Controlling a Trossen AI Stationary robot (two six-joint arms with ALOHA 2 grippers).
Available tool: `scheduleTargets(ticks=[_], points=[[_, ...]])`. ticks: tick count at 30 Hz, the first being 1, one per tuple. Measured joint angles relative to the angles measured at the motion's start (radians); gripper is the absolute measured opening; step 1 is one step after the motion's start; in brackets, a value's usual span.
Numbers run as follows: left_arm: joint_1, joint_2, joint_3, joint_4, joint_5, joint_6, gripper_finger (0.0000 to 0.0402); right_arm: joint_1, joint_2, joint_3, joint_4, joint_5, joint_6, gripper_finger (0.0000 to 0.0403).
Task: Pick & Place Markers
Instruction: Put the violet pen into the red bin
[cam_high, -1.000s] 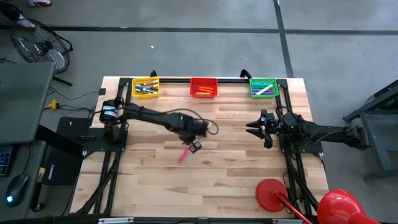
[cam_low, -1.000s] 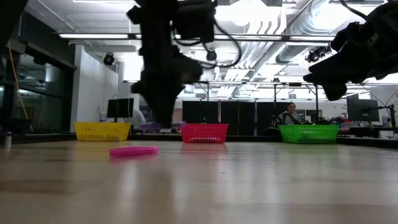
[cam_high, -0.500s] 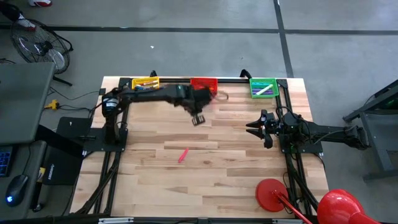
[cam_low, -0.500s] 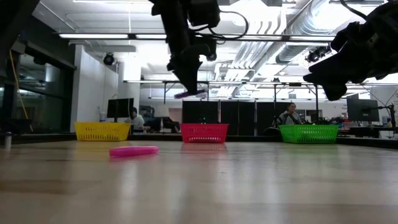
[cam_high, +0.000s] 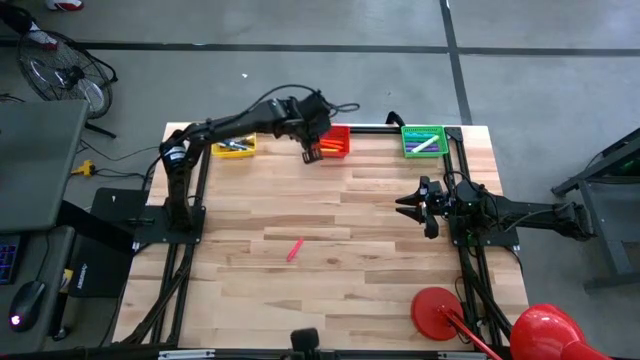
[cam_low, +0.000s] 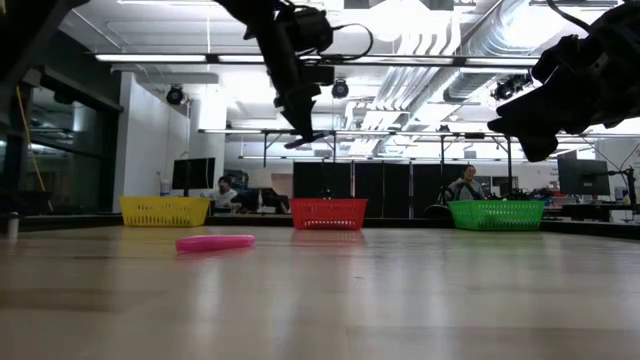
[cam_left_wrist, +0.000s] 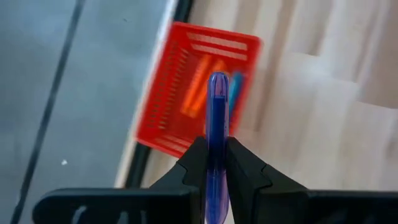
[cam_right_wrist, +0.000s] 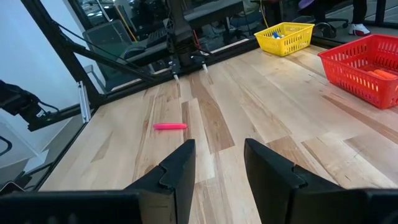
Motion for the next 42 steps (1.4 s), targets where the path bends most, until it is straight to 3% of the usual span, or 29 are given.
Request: scheduleTargets(ticks=[13,20,33,42], points=[[0.106,0.054,-0.001,0.196,0.072,0.287,0.0031,0.000,0.000,0.000,0.000,0.000,0.000,0.0126],[0.110,0.122,0.002,0.263,0.089,0.329,0.0031,0.000,0.000,0.000,-0.002,0.000,0.000,0.0126],[0.109,0.291,0.267,0.073,0.182,0.322,0.0031,0.000,0.000,0.000,0.000,0.000,0.000,0.0126],[0.108,0.309,0.293,0.062,0.248,0.309,0.0031,0.000,0.000,0.000,0.000,0.000,0.000,0.0126]])
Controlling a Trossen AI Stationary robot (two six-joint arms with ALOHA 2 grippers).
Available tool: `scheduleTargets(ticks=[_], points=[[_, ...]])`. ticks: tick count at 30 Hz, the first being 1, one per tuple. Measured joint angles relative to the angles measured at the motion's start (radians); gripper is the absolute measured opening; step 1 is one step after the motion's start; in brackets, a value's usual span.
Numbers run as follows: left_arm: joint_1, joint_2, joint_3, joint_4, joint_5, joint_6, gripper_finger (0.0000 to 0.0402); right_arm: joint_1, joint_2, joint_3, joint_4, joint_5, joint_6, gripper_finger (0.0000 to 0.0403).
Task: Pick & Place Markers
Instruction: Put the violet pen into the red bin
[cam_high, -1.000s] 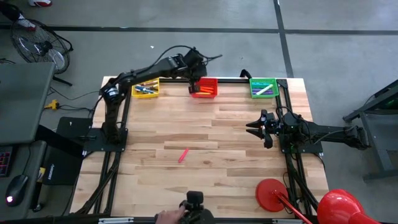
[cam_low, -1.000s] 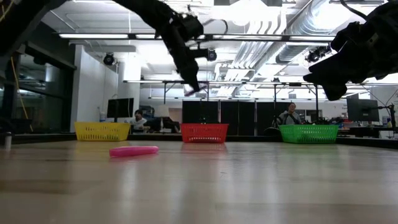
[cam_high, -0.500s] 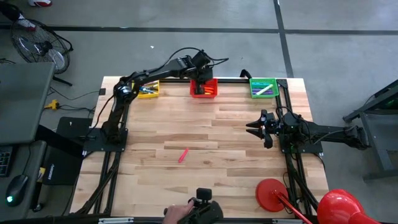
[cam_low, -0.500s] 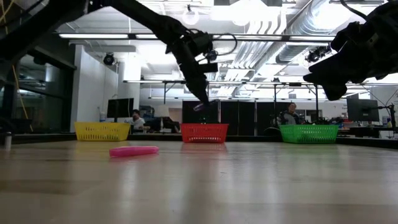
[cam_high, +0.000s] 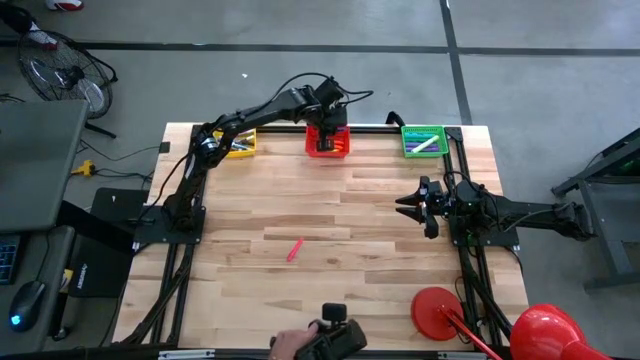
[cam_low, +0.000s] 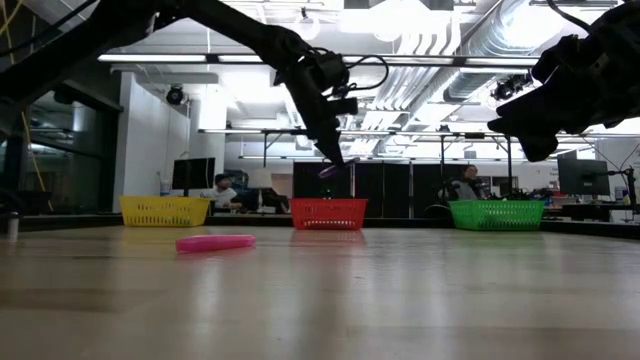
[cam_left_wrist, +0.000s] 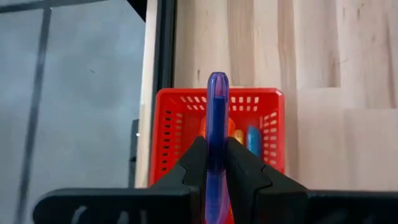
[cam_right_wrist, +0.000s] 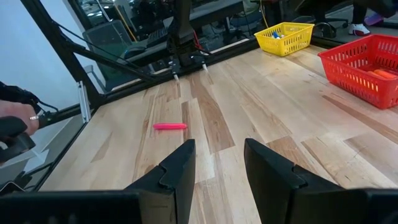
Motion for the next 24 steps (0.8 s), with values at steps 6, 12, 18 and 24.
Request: scheduleTargets(ticks=[6,12,18,24], points=[[0.000,0.000,0.000,-0.002,-0.009,-0.066,0.0031,0.000,0.000,0.000,0.000,0.000,0.000,0.0126],[0.000,0.000,0.000,-0.024,-0.126,0.020,0.0047,0.000,0.000,0.000,0.000,0.000,0.000,0.0126],[0.001,0.000,0.000,-0.015,-0.140,0.061,0.0035,0.000,0.000,0.000,0.000,0.000,0.000,0.0126],[0.005,0.053,-0.002,0.044,-0.150,0.077,0.0035,0.000,0.000,0.000,0.000,0.000,0.000,0.0126]])
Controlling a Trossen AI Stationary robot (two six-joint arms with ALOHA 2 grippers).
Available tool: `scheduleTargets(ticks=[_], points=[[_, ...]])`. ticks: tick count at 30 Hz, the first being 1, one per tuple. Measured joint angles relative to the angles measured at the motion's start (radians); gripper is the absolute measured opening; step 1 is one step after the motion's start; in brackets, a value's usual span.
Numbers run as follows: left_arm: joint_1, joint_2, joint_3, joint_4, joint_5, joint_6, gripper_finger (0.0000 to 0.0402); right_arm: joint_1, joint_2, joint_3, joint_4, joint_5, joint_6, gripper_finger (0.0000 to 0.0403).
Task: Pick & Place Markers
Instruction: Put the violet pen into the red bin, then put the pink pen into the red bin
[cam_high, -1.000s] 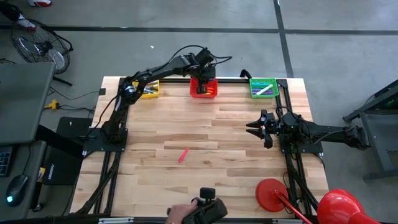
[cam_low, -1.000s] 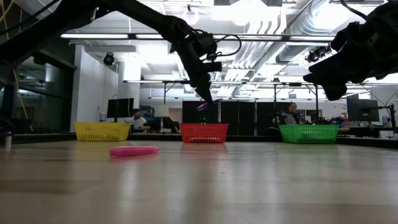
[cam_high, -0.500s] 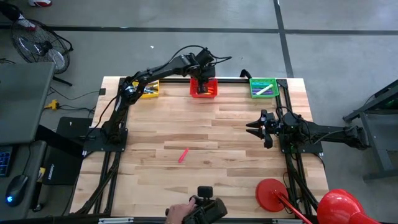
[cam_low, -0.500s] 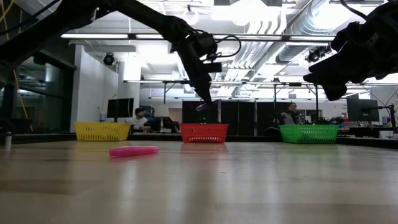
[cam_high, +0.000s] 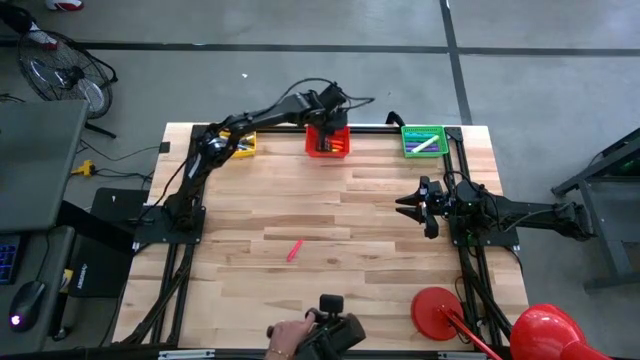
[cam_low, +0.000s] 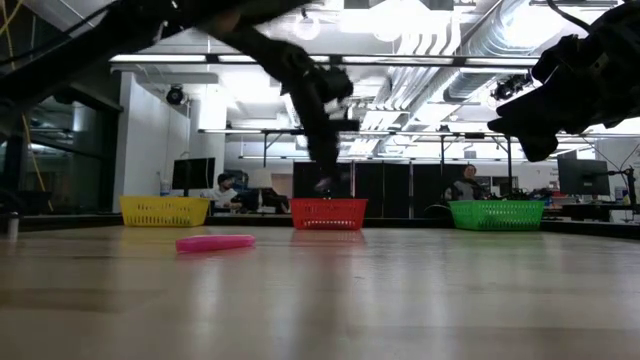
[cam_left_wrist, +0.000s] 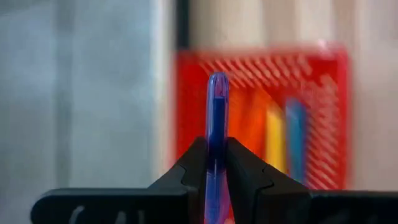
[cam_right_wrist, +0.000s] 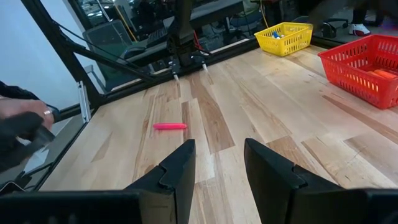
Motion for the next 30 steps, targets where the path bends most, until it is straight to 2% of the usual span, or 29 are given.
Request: scheduleTargets(ticks=[11,20,30], points=[[0.015,0.077,0.002,-0.054,0.075,-0.065,0.0037,0.000,0.000,0.000,-0.002,0.000,0.000,0.0126],[0.015,0.076,0.002,-0.054,0.069,-0.063,0.0079,0.000,0.000,0.000,-0.001,0.000,0.000,0.0126],[0.015,0.076,0.002,-0.057,0.064,-0.070,0.0107,0.000,0.000,0.000,-0.001,0.000,0.000,0.0126]])
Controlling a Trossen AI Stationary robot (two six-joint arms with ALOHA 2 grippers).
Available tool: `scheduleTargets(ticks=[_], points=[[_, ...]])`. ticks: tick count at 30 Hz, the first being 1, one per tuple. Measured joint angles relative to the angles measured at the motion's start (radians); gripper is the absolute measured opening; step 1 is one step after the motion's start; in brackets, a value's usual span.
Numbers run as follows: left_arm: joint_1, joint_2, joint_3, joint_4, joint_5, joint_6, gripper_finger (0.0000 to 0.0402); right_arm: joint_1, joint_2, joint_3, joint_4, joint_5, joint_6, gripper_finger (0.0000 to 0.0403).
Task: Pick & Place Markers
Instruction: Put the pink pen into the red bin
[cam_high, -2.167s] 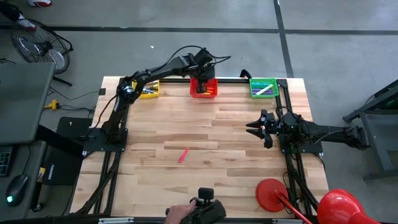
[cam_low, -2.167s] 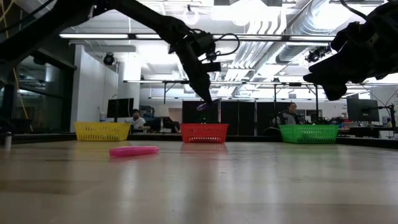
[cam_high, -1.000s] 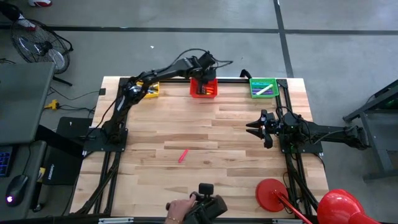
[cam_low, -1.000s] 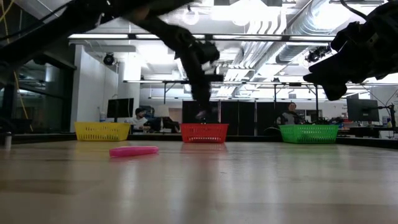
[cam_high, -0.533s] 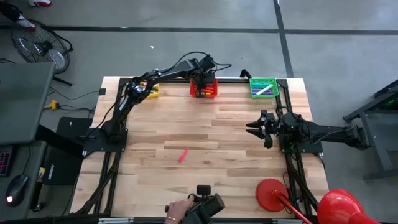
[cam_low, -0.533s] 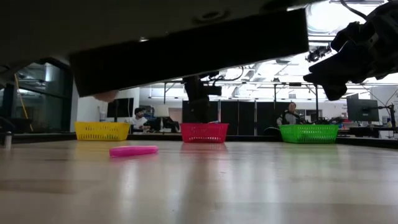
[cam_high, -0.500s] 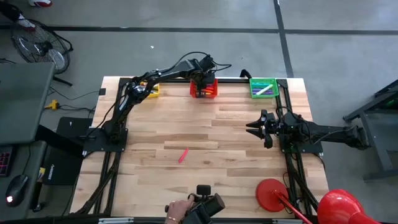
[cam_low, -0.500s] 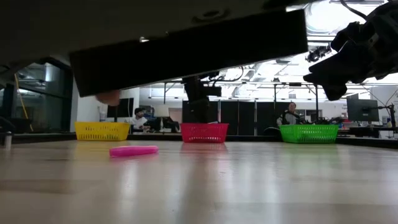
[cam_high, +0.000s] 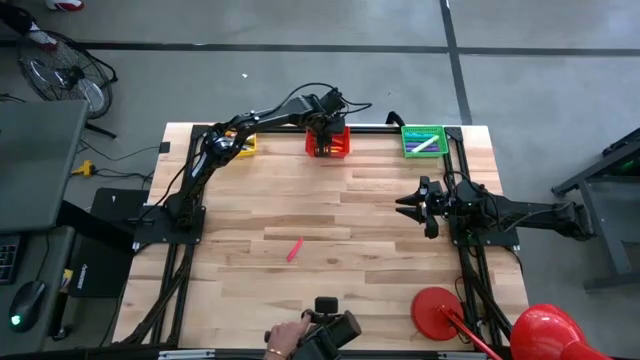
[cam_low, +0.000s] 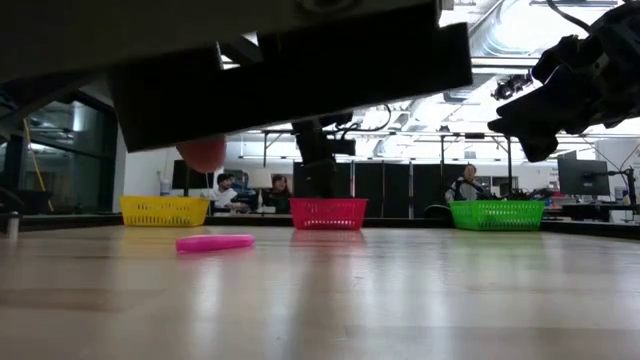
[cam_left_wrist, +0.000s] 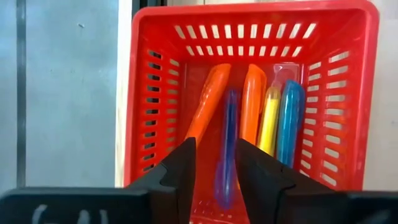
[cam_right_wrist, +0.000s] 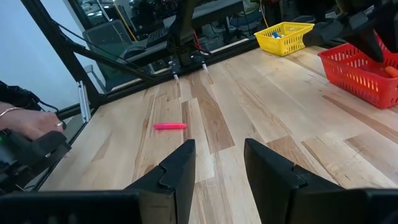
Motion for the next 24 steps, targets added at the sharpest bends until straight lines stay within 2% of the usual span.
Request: scheduleTargets(ticks=[5,12,17,20,24], points=[[0.000,0.000,0.005,-0.005,-0.008,-0.004,0.0123,0.000,0.000,0.000,0.000,0.000,0.000,0.0126],[0.000,0.000,0.121,-0.106,-0.017,-0.041,0.0126,0.000,0.000,0.000,0.000,0.000,0.000,0.0126],[0.000,-0.001,0.268,-0.324,-0.007,-0.214,0.0126,0.000,0.000,0.000,0.001,0.000,0.000,0.0126],[-0.007,-0.017,0.257,-0.394,0.027,-0.357,0.0127,0.000,0.000,0.000,0.001,0.000,0.000,0.0126],[-0.013,-0.044,0.254,-0.512,0.161,-0.450,0.0127,0.000,0.000,0.000,-0.001,0.000,0.000,0.0126]])
